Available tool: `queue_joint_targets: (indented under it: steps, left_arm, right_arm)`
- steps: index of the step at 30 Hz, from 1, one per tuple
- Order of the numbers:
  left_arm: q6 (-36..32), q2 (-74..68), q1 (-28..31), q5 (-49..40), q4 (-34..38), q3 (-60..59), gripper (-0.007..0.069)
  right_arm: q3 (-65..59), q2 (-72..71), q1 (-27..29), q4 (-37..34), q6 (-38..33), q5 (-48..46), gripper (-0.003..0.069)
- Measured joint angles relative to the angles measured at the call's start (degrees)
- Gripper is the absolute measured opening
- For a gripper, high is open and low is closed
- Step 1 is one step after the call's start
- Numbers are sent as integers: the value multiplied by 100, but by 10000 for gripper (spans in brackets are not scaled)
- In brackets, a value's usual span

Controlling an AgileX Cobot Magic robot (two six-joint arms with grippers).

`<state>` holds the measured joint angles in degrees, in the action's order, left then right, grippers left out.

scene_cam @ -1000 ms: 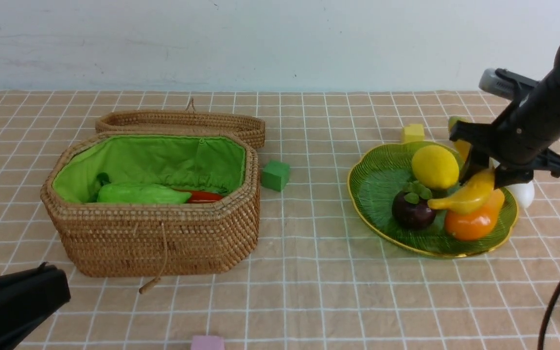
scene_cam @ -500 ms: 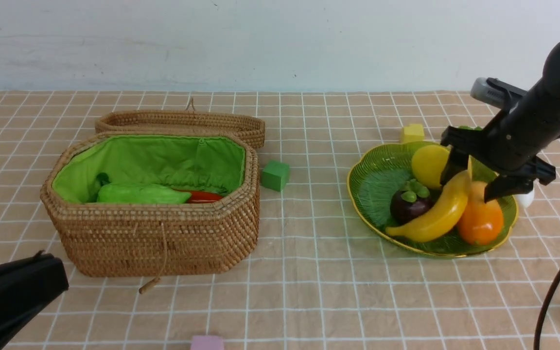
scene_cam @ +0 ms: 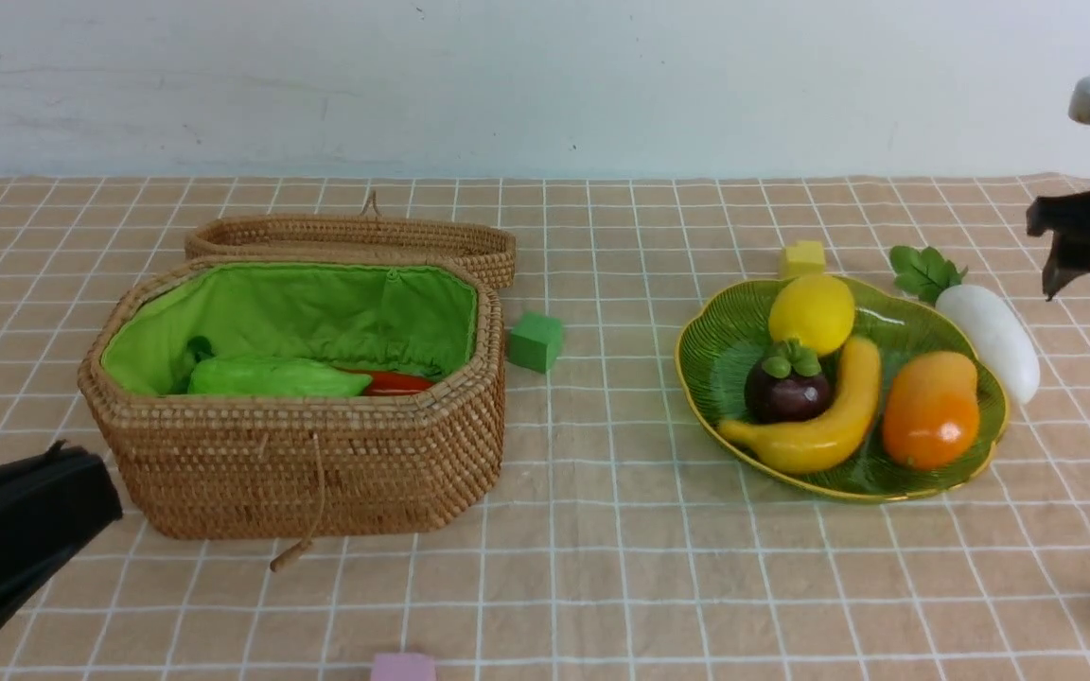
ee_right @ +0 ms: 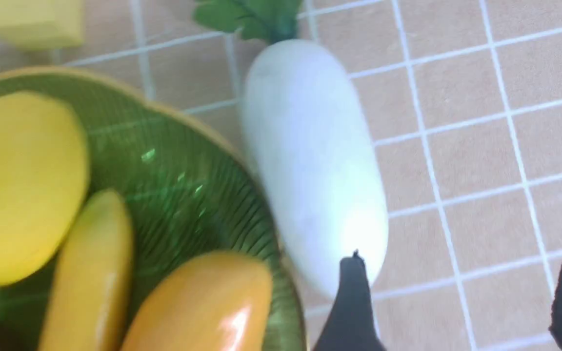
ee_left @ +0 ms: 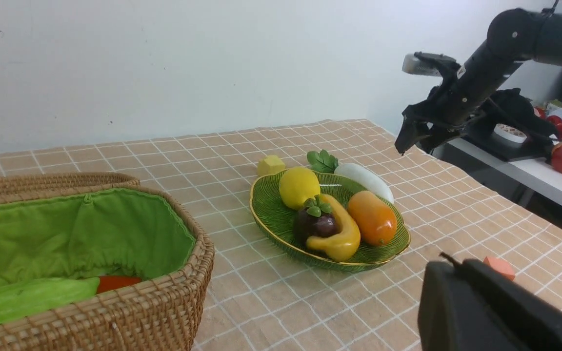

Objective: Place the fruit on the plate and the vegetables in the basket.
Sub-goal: Take a daikon with your right arm and place it on the basket on the left.

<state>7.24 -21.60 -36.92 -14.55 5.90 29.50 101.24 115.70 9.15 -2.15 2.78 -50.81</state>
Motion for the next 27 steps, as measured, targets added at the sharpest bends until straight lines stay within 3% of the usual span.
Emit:
queue_joint_targets:
  steps: [7, 16, 27]
  left_arm:
    - [0, 0, 0, 0, 0, 0, 4]
    - [5, 0, 0, -25, 0, 0, 4]
    - [15, 0, 0, -43, 0, 0, 7]
  right_arm:
    - [463, 719, 51, -770, -484, 473, 533]
    - [1329, 1612, 51, -1175, -476, 387, 631]
    - [1357, 1881, 51, -893, -373, 434, 594]
